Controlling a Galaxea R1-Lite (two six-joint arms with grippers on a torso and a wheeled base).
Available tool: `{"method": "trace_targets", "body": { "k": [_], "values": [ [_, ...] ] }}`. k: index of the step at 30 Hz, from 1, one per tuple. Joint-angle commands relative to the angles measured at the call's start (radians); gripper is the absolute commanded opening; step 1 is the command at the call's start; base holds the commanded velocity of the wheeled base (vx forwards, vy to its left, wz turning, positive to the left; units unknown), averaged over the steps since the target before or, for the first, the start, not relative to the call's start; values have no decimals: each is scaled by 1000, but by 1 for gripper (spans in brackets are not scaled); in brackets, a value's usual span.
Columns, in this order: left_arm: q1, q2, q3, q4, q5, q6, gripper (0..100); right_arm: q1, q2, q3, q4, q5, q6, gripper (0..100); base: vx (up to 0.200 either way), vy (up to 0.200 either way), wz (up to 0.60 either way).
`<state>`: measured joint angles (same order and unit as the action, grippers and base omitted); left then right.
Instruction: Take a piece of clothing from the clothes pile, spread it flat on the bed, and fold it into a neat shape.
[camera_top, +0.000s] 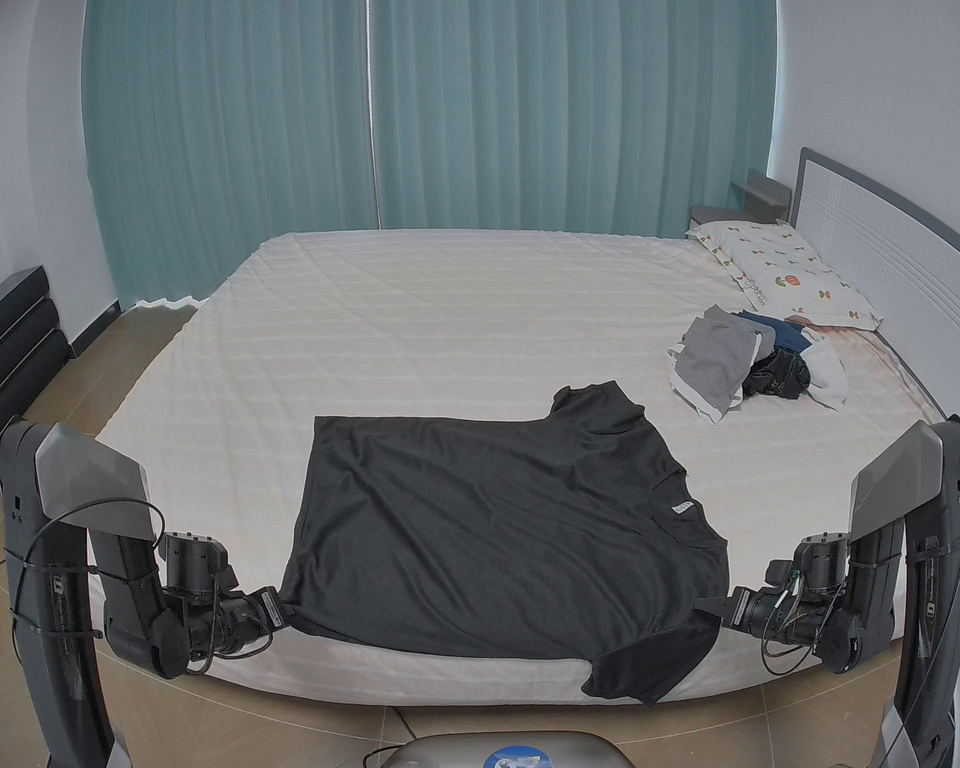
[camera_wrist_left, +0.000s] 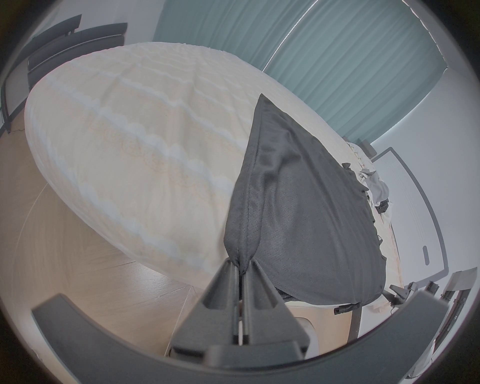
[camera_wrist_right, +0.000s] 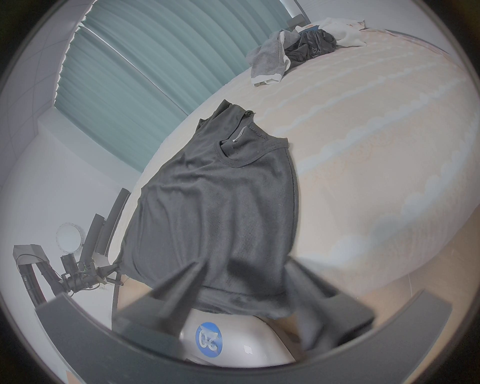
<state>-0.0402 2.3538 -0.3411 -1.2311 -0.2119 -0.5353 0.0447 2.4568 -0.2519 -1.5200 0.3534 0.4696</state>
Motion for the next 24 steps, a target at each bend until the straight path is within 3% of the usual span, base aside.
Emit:
{"method": "trace_targets", "body": {
  "k": [1, 9, 24],
  "values": [
    [0, -5, 4, -1, -7, -2, 0, -6, 4, -35, 0, -21, 0, 0, 0, 0, 0],
    [0, -4, 4, -1, -35, -8, 0, -19, 5, -141, -12, -80, 60, 0, 0, 0, 0],
    [-1, -1, -3, -1, -34, -25, 0, -22, 8, -208, -42, -80, 89, 0, 0, 0, 0]
  ]
}}
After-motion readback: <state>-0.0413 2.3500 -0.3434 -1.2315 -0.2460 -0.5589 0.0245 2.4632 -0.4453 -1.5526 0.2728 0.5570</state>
